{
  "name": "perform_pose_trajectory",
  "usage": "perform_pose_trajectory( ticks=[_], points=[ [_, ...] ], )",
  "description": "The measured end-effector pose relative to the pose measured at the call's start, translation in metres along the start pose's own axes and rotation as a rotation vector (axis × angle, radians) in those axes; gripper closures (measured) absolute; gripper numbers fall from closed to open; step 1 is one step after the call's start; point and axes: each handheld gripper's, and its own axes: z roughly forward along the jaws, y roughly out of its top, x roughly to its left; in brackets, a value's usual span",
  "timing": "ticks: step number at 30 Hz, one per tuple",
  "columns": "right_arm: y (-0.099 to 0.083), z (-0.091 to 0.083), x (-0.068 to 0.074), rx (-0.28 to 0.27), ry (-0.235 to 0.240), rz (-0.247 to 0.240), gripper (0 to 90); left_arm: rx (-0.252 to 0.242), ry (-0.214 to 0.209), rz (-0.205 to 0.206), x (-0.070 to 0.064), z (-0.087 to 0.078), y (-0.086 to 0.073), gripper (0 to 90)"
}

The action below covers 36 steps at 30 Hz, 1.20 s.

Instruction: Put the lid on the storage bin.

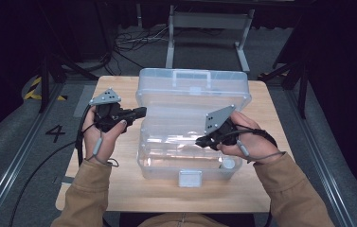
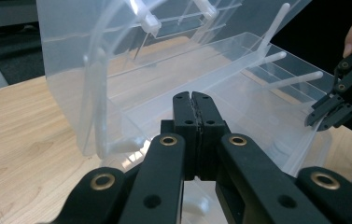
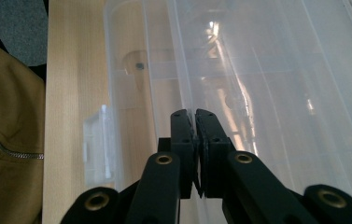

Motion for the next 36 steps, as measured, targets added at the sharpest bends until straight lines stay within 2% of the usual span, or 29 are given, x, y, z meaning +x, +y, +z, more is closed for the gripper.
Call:
perform_pose_trajectory(
  ticks=[4, 7, 11, 16, 22, 25, 31, 32, 36],
  points=[
    [-0.002, 0.001, 0.003, -0.005, -0.008, 0.0, 87.0, -0.016, 0.014, -0.008, 0.001, -0.002, 0.0, 90.0],
    [-0.003, 0.002, 0.004, -0.004, 0.003, 0.005, 87.0, -0.019, 0.016, -0.015, 0.002, -0.003, 0.0, 90.0],
    [-0.003, 0.004, 0.006, 0.003, 0.015, 0.006, 86.8, -0.01, 0.013, -0.02, 0.002, -0.003, -0.001, 90.0],
    [-0.004, 0.003, 0.007, -0.011, 0.002, 0.01, 84.8, -0.007, 0.012, -0.014, 0.002, -0.003, -0.001, 90.0],
    [-0.008, -0.006, 0.007, -0.072, -0.008, 0.037, 84.3, 0.003, 0.013, -0.008, 0.0, -0.003, -0.001, 90.0],
    [-0.012, -0.015, 0.007, -0.13, -0.013, 0.057, 87.8, 0.011, 0.01, -0.005, 0.0, -0.003, -0.001, 90.0],
    [-0.021, -0.024, 0.007, -0.176, -0.041, 0.081, 90.0, 0.025, 0.008, 0.004, -0.001, -0.004, -0.002, 90.0],
    [-0.028, -0.029, 0.006, -0.21, -0.054, 0.106, 90.0, 0.028, 0.008, 0.005, -0.001, -0.004, -0.002, 90.0],
    [-0.041, -0.037, 0.006, -0.268, -0.074, 0.151, 90.0, 0.035, 0.004, 0.005, -0.001, -0.004, -0.002, 90.0]
  ],
)
